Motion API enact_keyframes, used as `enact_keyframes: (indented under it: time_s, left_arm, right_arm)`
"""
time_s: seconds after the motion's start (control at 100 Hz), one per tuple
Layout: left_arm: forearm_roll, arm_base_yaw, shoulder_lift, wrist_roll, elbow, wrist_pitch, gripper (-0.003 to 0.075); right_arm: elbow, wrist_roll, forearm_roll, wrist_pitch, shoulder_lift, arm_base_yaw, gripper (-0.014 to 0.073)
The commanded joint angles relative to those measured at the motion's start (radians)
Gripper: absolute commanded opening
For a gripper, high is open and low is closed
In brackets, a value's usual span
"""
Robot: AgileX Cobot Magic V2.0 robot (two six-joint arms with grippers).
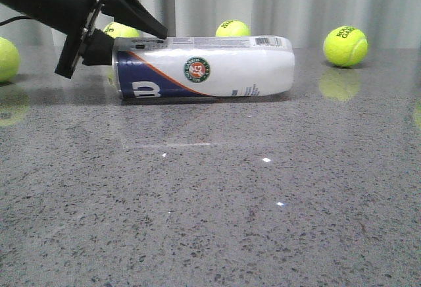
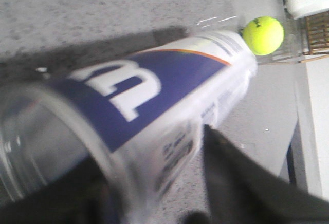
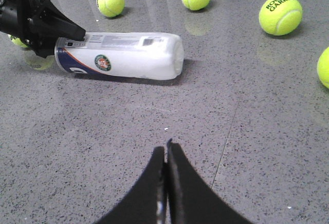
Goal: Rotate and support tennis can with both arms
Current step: 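Grasp the can's open end with the left gripper, then lift and tilt the can upright with the left gripper, lowering it down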
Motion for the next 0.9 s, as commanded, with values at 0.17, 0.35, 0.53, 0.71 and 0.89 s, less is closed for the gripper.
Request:
enact_keyframes:
  time_s: [0.17, 0.35, 0.53, 0.71, 0.89]
  left_arm:
    - [-0.219, 0.000, -0.063, 0.096, -0.030, 0.121, -0.0021]
    - [-0.212, 0.000, -0.167, 0.127, -0.031, 0.096, -0.0021]
    - [-0.015, 0.000, -0.302, 0.072, -0.094, 0.036, -0.0021]
    - [0.236, -0.008, -0.398, -0.054, -0.184, 0.036, -0.0021]
    - [0.464, -0.067, -0.449, -0.198, -0.275, 0.060, -0.0021]
  right_arm:
    - [-0.027, -0.003, -0.020, -0.080, 0.010, -0.006, -0.0066]
    - [-0.027, -0.003, -0.020, -0.080, 0.010, -0.006, -0.0066]
    - [-0.027, -0.003, -0.020, -0.080, 0.010, -0.006, -0.0066]
    - [-0.027, -0.003, -0.020, -0.080, 0.010, -0.006, -0.0066]
    - [-0.027, -0.003, -0.020, -0.080, 0.010, -0.006, -0.0066]
